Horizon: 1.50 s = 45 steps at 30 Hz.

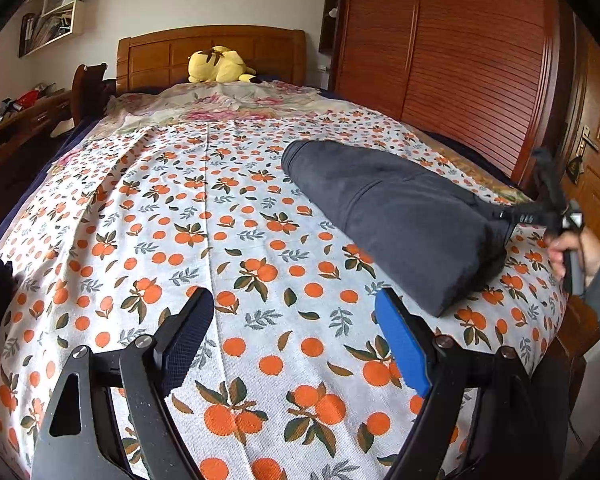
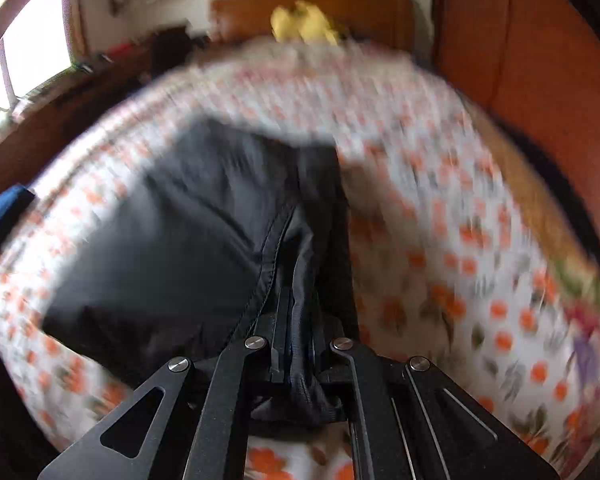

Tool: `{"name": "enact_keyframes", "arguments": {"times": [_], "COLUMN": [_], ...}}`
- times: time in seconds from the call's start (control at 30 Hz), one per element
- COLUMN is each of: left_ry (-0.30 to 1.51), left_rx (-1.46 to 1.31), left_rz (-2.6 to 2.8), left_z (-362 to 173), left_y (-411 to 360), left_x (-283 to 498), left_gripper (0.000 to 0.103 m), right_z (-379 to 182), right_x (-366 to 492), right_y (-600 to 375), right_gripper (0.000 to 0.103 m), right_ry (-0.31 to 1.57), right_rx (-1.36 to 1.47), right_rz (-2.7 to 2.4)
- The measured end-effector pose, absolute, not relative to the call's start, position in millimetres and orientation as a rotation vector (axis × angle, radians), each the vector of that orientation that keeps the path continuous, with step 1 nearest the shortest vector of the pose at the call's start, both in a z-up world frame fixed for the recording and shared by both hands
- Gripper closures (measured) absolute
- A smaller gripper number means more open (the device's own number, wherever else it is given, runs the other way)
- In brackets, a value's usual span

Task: Fold large clothes

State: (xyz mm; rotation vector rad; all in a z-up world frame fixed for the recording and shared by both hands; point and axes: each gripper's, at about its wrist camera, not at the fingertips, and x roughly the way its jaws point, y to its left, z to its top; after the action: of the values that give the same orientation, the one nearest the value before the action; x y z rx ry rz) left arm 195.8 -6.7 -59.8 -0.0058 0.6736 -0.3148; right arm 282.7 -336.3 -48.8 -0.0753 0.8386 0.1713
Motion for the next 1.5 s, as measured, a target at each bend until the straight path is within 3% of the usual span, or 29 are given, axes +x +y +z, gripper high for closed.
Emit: {"name": "enact_keyframes", "arguments": {"times": [0.1,0.3,0.37,0.43,0.83,1.5], "left_ry": [0.677,0.676,0.680,0.684,0.720,0.773], "left_rx": [-0.007,-0.012,-0.010,-0.012,0.060,0.052], "left_rz": [-0.317,-0.333,-0.342,-0.364,-0.426,-0.386], "left_z": [-60,-60,-60,-59,-65,-88], "left_y": [-6,-12,-17,-22,-71,-112], "left_x": [196,202,209,219,336,474], "left_gripper": [0.020,0.020,0.020,0.020,0.020,0.021], "right_z": [-45,-16,-12,-14,-62,-92], "right_x": [281,264,260,246,182,205], "right_y": [-330,-319,-319,-327,-362,-355], "right_gripper": [0.098,0.078,0.066,0.062,0.062,0.062], "right_ry": [0.819,0.766,0.753,0.745,0.789,0.808], "right_rx": [-0.044,-0.108,-0.109,-0.083,0.057,0.096], "right_rz": [0.168,0.140,0.132,0.115,0.122,0.156]}}
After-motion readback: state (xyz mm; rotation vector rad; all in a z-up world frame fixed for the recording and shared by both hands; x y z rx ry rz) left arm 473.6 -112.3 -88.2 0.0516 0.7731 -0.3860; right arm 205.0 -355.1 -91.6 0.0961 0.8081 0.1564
